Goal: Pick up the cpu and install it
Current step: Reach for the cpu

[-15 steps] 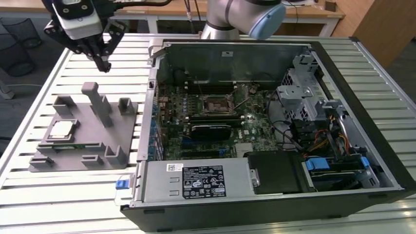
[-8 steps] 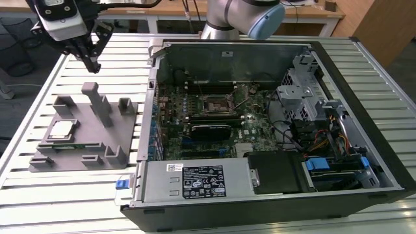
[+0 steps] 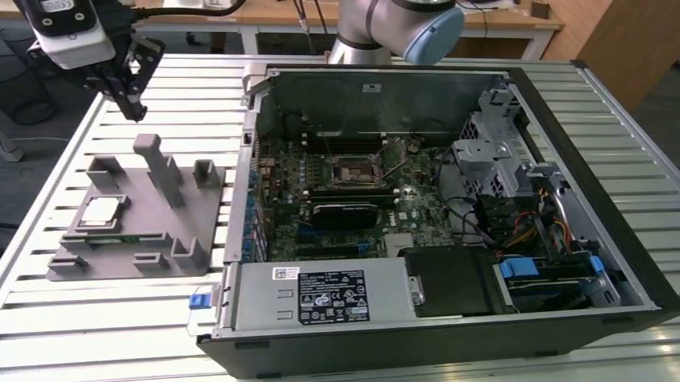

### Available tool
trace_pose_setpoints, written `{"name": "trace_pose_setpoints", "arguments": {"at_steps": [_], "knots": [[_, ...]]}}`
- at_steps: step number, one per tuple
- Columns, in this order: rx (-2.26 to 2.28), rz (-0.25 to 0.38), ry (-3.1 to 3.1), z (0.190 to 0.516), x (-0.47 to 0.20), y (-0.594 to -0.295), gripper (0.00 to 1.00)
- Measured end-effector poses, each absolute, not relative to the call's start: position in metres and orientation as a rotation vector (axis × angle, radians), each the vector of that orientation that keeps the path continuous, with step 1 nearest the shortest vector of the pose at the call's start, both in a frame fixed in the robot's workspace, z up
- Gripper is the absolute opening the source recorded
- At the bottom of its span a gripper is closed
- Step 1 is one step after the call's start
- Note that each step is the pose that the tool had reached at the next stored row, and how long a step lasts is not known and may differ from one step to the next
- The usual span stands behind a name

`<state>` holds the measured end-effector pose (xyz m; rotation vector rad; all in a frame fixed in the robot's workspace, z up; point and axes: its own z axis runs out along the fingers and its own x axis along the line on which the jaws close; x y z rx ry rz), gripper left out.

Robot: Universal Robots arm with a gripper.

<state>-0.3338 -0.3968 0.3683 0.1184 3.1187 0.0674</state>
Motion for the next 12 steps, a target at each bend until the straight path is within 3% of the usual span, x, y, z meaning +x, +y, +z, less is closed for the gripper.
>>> {"name": "trace_pose_setpoints", "arguments": {"at_steps": [12], "knots": [[0.118,0.067,3.119,0.365,-0.359,-0.397,0.11]]}}
